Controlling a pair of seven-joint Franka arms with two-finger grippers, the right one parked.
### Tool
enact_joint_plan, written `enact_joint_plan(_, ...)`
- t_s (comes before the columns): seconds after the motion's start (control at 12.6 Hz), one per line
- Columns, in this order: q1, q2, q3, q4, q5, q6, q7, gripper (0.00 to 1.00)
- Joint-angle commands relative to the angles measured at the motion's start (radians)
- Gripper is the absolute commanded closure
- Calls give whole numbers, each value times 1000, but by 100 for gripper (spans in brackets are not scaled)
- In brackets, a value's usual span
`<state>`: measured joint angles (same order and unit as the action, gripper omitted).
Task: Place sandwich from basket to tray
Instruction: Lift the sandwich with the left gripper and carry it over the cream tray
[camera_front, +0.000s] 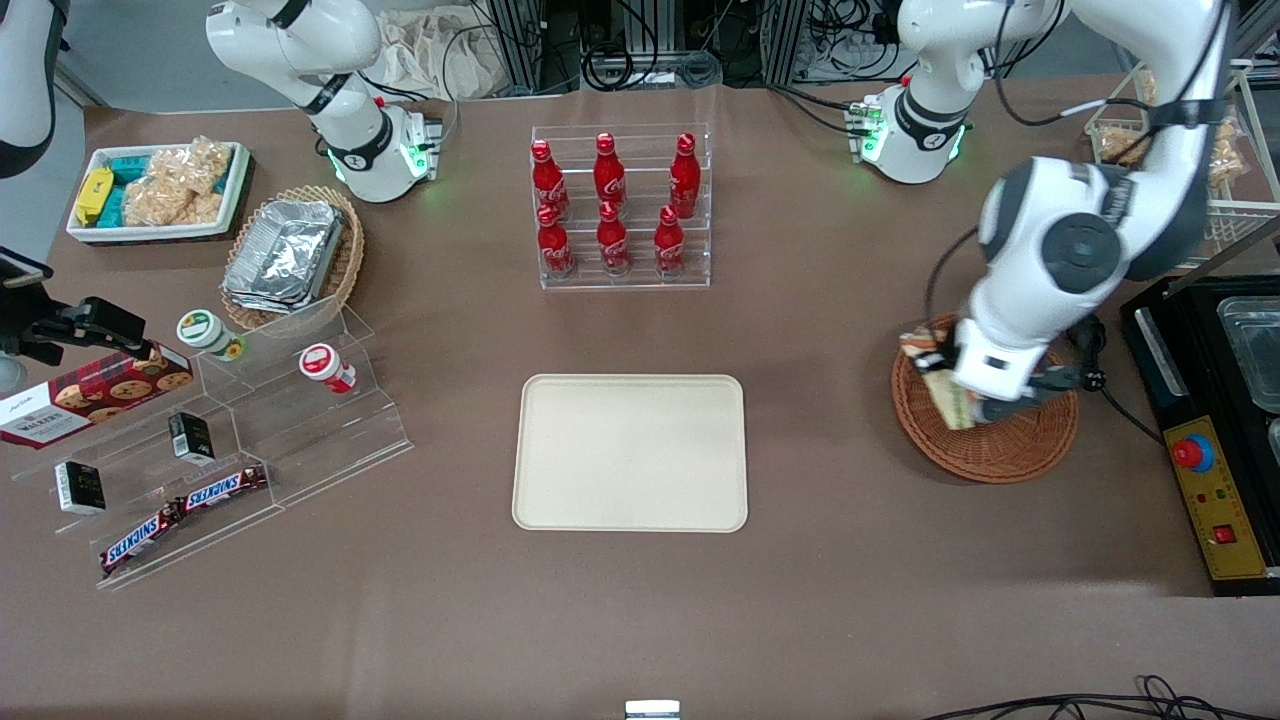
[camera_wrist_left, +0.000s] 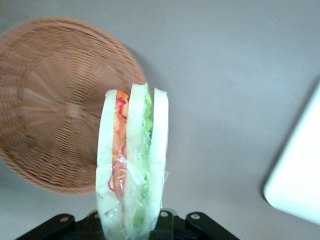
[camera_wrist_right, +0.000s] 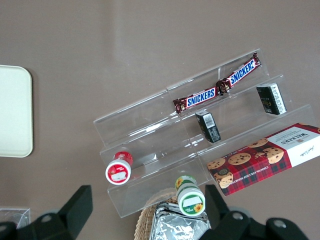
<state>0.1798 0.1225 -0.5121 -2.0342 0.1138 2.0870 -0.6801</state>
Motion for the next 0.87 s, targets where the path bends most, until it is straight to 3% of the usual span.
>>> enact_joint_plan(0.0, 9, 41, -109, 26, -9, 43, 1, 100)
enact_joint_plan(0.24, 7, 181, -207, 28, 39, 223, 19, 99)
enact_joint_plan(0.4, -9, 271, -217, 31, 137, 310, 4, 90)
enact_joint_plan(0.79, -111, 419, -209, 100, 243, 370, -10, 91)
